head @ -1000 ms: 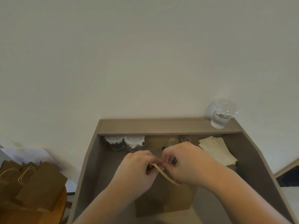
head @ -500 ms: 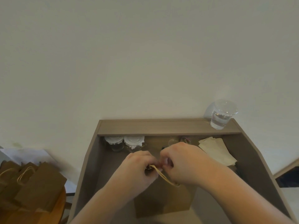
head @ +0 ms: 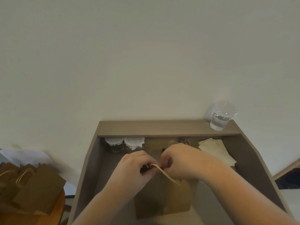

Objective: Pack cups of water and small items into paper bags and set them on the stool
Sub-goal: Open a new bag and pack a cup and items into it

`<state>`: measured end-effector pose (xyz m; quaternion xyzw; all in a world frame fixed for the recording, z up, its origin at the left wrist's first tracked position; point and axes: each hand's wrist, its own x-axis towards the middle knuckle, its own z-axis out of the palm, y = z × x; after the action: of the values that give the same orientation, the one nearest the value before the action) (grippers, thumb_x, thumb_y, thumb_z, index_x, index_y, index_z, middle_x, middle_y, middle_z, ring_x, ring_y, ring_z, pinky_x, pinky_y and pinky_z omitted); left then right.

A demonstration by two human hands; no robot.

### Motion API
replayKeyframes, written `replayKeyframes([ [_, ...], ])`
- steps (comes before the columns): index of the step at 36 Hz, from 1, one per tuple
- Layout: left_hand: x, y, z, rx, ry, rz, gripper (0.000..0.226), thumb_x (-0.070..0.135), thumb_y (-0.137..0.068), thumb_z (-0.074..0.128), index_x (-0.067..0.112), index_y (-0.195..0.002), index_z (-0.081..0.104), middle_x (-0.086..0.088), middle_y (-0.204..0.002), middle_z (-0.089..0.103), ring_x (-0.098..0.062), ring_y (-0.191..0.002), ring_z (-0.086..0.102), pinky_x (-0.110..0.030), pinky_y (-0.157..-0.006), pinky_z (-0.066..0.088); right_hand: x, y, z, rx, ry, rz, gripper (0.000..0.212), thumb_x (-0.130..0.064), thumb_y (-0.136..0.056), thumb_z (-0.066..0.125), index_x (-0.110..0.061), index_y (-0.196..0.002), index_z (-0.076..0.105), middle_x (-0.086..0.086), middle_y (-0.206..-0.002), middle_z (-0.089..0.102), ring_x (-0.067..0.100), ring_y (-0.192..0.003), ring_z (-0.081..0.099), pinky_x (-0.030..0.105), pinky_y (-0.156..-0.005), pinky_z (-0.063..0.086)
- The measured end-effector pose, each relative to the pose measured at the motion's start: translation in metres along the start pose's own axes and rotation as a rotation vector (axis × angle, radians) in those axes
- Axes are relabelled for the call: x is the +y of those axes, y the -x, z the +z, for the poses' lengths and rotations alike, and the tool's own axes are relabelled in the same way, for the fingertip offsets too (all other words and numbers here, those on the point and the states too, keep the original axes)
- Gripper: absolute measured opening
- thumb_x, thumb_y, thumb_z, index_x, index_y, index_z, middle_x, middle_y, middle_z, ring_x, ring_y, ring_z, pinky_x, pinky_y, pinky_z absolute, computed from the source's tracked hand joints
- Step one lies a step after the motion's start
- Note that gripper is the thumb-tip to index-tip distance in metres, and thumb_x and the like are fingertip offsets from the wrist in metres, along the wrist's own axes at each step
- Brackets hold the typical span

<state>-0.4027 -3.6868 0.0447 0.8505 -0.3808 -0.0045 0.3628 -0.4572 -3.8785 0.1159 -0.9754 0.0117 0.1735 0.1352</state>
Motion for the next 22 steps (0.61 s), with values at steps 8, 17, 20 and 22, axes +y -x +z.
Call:
replayKeyframes([
  [8, -0.003, 0.011, -0.019, -0.143, 0.079, -0.134, 0.035, 0.038, -0.086, 0.079, 0.047, -0.116, 0.065, 0.025, -0.109, 0.066, 0.002, -0.106, 0.064, -0.02, -0.092, 0.054, 0.025, 0.009, -0.007, 0.044, -0.253, -0.04, 0.015, -0.051, -0.098, 0.064, -0.044, -0.102, 0.076, -0.023, -0.096, 0.072, -0.004, -0.09, 0.066, 0.026, -0.081, 0.055],
  [17, -0.002, 0.022, -0.02, -0.076, 0.259, -0.408, 0.013, 0.029, -0.09, 0.08, 0.041, -0.094, 0.081, 0.028, -0.093, 0.074, 0.011, -0.097, 0.063, -0.003, -0.077, 0.048, 0.075, 0.05, 0.017, 0.099, -0.472, -0.066, 0.058, -0.075, -0.072, 0.08, -0.061, -0.125, 0.061, -0.039, -0.13, 0.059, -0.012, -0.126, 0.051, 0.031, -0.114, 0.04],
  [20, 0.004, 0.025, -0.016, -0.031, 0.259, -0.426, 0.014, 0.027, -0.09, 0.08, 0.04, -0.095, 0.082, 0.027, -0.093, 0.075, 0.01, -0.097, 0.065, -0.005, -0.079, 0.049, 0.087, 0.04, 0.036, 0.177, -0.408, -0.028, 0.022, -0.049, -0.089, 0.08, -0.055, -0.108, 0.071, -0.034, -0.118, 0.066, -0.008, -0.114, 0.058, 0.038, -0.109, 0.048],
  [22, 0.01, 0.028, -0.013, 0.005, 0.26, -0.425, 0.016, 0.025, -0.089, 0.08, 0.04, -0.095, 0.082, 0.026, -0.092, 0.075, 0.008, -0.097, 0.066, -0.006, -0.08, 0.051, 0.091, 0.037, 0.043, 0.24, -0.443, -0.026, 0.013, -0.043, -0.093, 0.078, -0.053, -0.1, 0.076, -0.034, -0.109, 0.07, -0.007, -0.107, 0.062, 0.037, -0.105, 0.052],
])
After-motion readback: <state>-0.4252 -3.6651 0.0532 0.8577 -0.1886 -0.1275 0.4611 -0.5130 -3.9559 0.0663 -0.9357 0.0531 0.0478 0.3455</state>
